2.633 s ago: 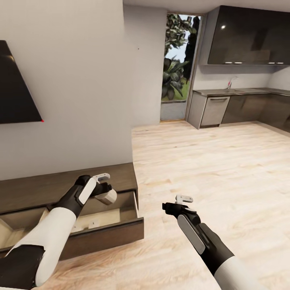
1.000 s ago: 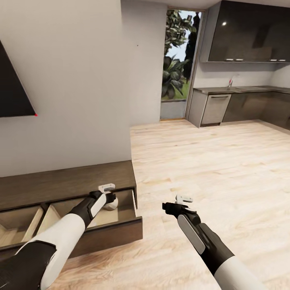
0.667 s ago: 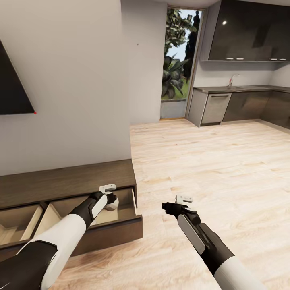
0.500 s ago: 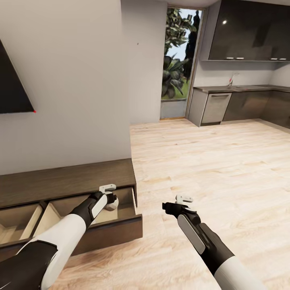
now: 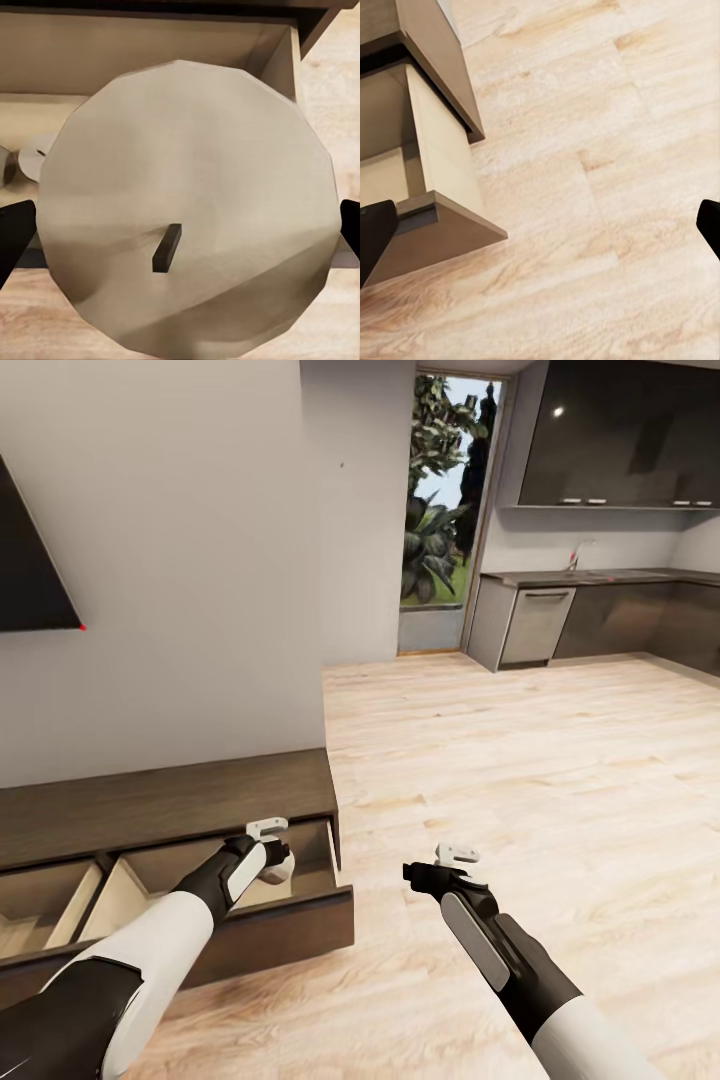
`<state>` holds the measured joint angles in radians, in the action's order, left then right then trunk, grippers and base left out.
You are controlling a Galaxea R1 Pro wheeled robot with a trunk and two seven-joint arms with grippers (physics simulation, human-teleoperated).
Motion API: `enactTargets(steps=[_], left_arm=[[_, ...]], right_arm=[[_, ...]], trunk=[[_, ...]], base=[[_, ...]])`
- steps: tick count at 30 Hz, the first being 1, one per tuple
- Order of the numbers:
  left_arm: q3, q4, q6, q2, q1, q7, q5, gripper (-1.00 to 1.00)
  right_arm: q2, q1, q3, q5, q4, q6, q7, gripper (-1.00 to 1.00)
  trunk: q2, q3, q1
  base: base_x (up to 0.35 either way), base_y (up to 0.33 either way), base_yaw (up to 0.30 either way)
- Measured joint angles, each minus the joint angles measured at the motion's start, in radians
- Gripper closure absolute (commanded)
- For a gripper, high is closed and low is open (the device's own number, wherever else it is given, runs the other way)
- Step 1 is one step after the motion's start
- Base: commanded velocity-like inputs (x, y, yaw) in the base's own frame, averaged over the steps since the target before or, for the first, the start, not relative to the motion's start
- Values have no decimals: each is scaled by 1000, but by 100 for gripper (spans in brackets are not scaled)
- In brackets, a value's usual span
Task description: Place each of the two pumpkins and all three candles from the living room inside a cabinet in the living room (use any cabinet), then make sure every cabinet is closed, and position the cauldron so it is next to a table in the living room.
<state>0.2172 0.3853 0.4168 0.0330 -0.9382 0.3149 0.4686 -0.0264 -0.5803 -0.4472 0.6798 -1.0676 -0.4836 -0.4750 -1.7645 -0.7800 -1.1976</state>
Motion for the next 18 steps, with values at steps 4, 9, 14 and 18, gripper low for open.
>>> enactTargets(steps=[4,9,14,18], left_arm=[[0,-6,0,0,0,-2,-1,100],[0,-8,0,0,0,-3,-1,100],[0,-8,0,0,0,-4,-2,100],[0,-8,0,0,0,-6,0,100]], right_arm=[[0,0,0,0,0,0,0,-100],[0,0,0,0,0,0,0,-100],[0,0,0,0,0,0,0,-100],[-1,0,0,0,0,0,0,-100]], trunk=[[-28,-13,-15],[-63,-28,-35],[-98,-44,-54],[-105,-47,-58]], base=[[0,0,0],[0,0,0],[0,0,0],[0,0,0]])
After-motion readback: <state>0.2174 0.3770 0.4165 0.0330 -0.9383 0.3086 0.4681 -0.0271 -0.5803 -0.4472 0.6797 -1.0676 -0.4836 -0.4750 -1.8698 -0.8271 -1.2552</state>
